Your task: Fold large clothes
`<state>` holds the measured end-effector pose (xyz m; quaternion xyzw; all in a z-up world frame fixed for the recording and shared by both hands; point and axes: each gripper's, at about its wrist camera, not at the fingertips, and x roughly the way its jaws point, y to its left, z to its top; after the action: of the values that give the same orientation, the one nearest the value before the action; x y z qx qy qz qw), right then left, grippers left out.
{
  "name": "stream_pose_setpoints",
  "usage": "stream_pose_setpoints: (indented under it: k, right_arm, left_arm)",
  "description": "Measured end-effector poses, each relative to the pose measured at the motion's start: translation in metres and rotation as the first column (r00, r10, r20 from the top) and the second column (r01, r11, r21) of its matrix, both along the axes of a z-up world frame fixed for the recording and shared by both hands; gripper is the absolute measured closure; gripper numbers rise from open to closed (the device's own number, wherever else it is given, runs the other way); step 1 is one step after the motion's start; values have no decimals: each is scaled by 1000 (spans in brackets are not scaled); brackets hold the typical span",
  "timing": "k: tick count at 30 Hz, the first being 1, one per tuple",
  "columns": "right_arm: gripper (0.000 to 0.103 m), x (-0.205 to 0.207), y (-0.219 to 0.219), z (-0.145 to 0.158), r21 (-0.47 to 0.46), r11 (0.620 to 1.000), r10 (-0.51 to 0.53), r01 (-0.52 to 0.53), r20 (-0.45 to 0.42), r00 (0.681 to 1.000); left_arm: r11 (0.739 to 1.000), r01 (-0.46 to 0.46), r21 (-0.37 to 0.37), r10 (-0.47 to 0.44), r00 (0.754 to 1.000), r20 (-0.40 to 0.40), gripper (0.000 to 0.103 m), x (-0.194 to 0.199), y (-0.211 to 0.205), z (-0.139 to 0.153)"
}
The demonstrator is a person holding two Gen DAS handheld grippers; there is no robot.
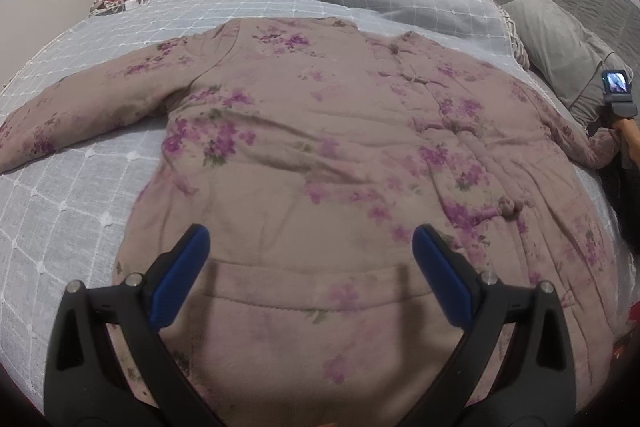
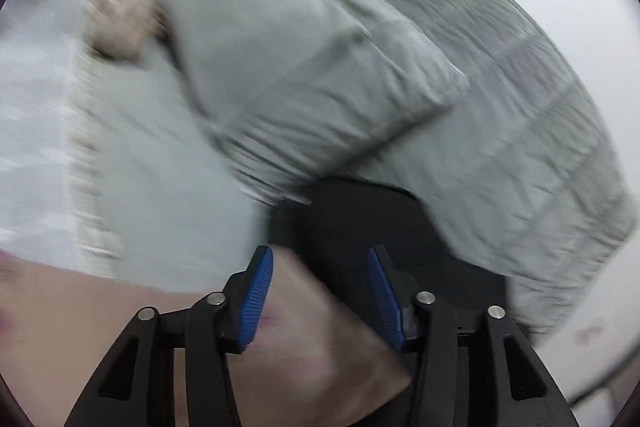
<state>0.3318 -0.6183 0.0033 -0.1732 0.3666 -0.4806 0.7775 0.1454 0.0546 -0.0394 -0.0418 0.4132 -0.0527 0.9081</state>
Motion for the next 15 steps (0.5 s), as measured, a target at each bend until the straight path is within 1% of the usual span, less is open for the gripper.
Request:
stream_pose_setpoints:
  k: [1,2,3,4,5,6,7,8,9,10,11,13,14,15]
  right_arm:
    - [48,6,15,1,25,998,54,-54,13,998]
    - [45,9,45,1,77,985,150,-153,44,988]
    - [40,12,75,-2,141,957,244,-254,84,966]
    - [38,13,93,-4,181,934,293,-309,109,950]
    - [36,17,121,-10,259,883,364,-392,151,919]
    - [36,20,137,-17,324,836,406,-444,179,896]
    - [36,23,156,-28,400,773,446,-492,208,871]
    - [36,26,171,-45,474,713,472,-516,220,854]
    - [36,28,177,-56,498,701,475,-510,207,855]
    - [36,28,179,-68,504,710,469,-492,182,864]
    - [36,22,172,-81,495,725,457,-479,174,872]
    - [25,2,141,-87,505,718,421,-479,232,877]
    - [22,-8,122,-89,511,729,384,-454,243,891]
    - [19,-23,95,-91,522,747,329,-412,248,911]
  left_arm:
    - [1000,4,0,-4,1000,4,2,0,-1,1]
    - [1000,5,4,-5,1000,9,2,-1,-2,1]
    - [1000,5,10,-6,1000,12,2,-2,-3,1]
    - [1000,5,15,-6,1000,14,2,-3,-4,1]
    - [1000,3,19,-3,1000,16,2,-3,-4,0]
    - [1000,1,18,-2,1000,16,2,-3,-3,0]
    - [1000,0,15,0,1000,14,2,-3,-2,-1]
    - [1000,-4,13,4,1000,11,2,-2,-1,-2]
    - [1000,-6,11,6,1000,7,2,-2,0,-2]
    - [1000,-8,6,8,1000,2,2,-2,1,-3]
    - [1000,-7,2,7,1000,0,2,-2,3,-3]
    - [1000,-4,-7,4,1000,-3,2,-1,5,-4]
    - [1000,-3,-9,2,1000,-7,2,-1,5,-4]
    - [1000,-3,-10,2,1000,-14,2,0,5,-5]
